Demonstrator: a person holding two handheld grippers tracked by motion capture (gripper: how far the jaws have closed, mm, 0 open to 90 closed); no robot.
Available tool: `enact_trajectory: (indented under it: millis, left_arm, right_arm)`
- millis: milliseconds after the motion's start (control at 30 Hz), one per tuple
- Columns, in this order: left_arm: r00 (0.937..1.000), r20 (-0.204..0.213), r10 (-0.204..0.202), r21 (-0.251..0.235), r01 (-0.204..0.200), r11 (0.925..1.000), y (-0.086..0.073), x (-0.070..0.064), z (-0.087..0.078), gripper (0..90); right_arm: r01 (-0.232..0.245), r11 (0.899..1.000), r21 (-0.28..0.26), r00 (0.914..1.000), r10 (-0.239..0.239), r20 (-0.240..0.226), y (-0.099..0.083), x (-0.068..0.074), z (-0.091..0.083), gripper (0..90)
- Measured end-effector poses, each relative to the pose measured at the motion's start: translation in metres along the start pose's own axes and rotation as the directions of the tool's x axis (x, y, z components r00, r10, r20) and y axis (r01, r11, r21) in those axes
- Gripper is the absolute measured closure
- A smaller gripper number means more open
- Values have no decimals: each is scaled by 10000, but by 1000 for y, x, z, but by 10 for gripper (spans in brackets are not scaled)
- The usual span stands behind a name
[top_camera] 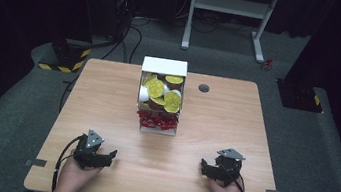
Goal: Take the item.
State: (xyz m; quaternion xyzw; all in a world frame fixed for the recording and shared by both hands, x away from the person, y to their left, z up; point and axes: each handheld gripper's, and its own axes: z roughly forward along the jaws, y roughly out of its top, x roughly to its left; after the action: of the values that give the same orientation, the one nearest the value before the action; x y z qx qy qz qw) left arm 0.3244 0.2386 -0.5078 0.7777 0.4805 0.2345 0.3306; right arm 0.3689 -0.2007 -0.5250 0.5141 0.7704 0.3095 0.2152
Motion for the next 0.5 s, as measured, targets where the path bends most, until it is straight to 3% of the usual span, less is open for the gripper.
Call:
enact_trajectory:
  millis: [100, 267, 500]
  left_arm:
    - [9998, 114, 148, -53, -148, 9999, 3, 0, -2, 180]
    - [9991, 401, -130, -538, 152, 9984, 11, 4, -9, 188]
    - [9958, 881, -264, -1099, 361, 9933, 25, -3, -15, 216]
  right_arm:
    - [2, 10000, -2, 10000, -2, 6, 0, 0, 0, 91]
    - [-53, 10000, -22, 10000, 53, 16, -1, 1, 0, 90]
    - [-12, 10000, 24, 10000, 12, -12, 0, 0, 0, 90]
